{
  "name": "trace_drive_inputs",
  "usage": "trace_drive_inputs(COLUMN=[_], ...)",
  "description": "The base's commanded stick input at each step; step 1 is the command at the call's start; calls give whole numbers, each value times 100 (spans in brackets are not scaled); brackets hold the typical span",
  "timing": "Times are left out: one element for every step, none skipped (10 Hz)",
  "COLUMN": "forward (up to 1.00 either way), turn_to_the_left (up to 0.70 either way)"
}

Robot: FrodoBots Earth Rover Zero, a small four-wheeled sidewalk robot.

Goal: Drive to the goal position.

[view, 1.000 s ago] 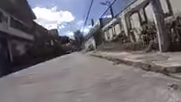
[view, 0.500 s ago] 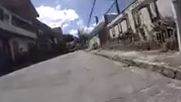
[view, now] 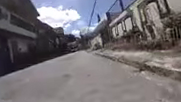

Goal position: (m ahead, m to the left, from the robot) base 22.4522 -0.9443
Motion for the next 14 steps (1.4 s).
trace_drive_inputs(forward=[100,100,100,100,100,100,100,100,100,100,100,100,100,100], turn_to_the_left=[0,0,0,0,0,0,0,0,0,0,3,1,0,0])
